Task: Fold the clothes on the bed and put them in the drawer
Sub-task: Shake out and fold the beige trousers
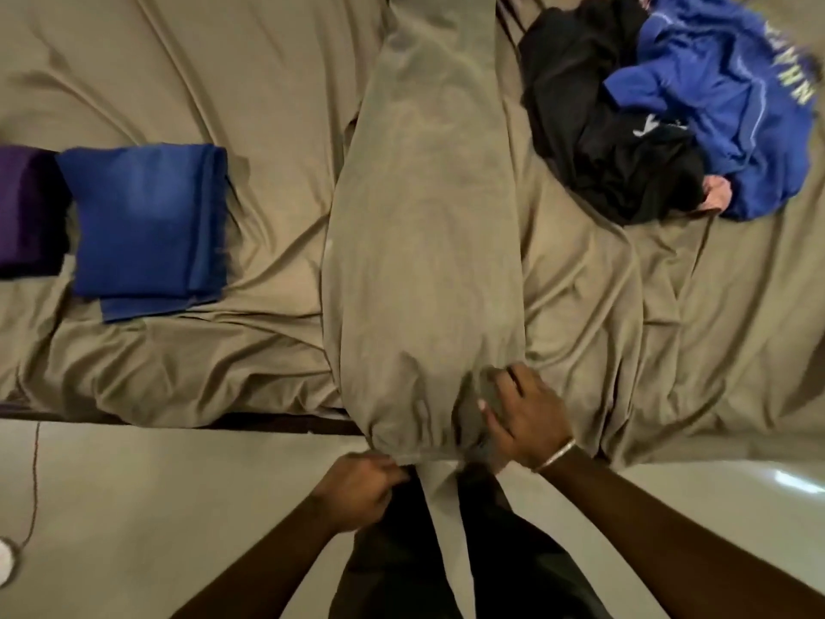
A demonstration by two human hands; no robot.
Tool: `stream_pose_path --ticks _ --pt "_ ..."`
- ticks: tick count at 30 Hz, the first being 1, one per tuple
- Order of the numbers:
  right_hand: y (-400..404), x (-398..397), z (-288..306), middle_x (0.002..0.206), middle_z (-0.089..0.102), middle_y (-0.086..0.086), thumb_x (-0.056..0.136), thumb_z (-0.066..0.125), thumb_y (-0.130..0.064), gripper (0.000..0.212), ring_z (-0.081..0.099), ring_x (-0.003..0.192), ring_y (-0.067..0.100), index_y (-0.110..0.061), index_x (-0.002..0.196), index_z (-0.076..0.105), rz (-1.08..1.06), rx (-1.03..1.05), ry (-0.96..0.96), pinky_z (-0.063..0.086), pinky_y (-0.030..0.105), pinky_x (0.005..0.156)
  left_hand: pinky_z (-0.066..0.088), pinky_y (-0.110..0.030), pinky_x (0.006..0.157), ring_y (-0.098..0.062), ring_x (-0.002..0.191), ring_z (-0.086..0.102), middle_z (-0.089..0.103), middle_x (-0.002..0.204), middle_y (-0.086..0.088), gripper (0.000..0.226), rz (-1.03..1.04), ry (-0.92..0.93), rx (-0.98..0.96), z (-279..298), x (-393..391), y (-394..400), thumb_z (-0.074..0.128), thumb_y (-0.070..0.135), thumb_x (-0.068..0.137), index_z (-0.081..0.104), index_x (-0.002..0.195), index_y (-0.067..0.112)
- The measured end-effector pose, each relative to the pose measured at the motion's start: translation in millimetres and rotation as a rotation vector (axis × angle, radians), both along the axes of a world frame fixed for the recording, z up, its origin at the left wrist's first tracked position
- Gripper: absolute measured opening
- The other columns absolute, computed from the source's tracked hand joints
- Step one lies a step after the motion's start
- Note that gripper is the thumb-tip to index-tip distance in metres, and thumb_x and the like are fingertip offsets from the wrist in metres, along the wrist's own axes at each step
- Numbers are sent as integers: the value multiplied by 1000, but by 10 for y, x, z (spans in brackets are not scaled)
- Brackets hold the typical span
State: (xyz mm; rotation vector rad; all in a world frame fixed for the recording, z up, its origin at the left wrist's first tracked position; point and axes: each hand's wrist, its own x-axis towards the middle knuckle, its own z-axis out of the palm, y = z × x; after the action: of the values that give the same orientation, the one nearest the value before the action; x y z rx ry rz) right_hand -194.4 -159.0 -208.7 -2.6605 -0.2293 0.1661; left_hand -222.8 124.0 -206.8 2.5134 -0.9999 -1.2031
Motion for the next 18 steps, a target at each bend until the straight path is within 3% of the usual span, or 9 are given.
stream_pose_path --ticks 2,3,6,9,12,15,18 --pt "128 445 -46 119 59 15 93 45 -43 41 58 100 34 -14 121 50 -5 -49 -125 49 42 77 56 -31 80 -18 105 62 70 115 1 35 208 -292 -317 -130 398 -143 49 25 83 69 112 25" --pt "185 668 -99 131 58 14 94 44 -43 45 55 113 32 -14 127 51 11 -82 -168 45 42 86 52 -36 90 -21 116 58 67 124 -3 37 269 -405 -376 -175 667 -252 49 25 86 68 119 22" --pt "360 1287 -244 152 43 7 96 39 -44 56 37 141 22 -14 142 48 28 -124 -174 31 51 108 33 -50 110 -27 139 41 50 148 -4 44 376 -652 -323 -130 1583 -646 42 32 97 56 137 22" --pt "391 1730 -417 162 23 1 97 31 -52 66 18 150 17 -18 153 30 -88 -203 -33 14 55 116 16 -58 116 -27 151 18 23 163 2 50 440 -632 -145 -263 2195 -772 32 45 99 36 149 37" --pt "152 1837 -725 165 8 -5 96 25 -61 71 6 152 14 -27 157 12 -243 -240 122 10 55 119 8 -56 120 -22 153 7 6 166 8 59 672 -550 18 -679 2383 -593 21 58 99 11 155 44" --pt "-20 1791 -846 166 -3 -3 94 17 -66 78 -3 152 18 -25 158 2 -405 -230 180 5 48 122 12 -54 119 -20 152 13 11 166 7 63 751 -568 74 -821 2315 -491 20 60 98 13 157 39" --pt "-36 1952 -800 166 -6 -1 92 15 -66 81 -10 152 16 -21 158 3 -498 -222 170 -3 55 120 19 -58 116 -25 149 21 22 163 2 64 761 -600 72 -772 2407 -531 27 58 97 23 156 32"
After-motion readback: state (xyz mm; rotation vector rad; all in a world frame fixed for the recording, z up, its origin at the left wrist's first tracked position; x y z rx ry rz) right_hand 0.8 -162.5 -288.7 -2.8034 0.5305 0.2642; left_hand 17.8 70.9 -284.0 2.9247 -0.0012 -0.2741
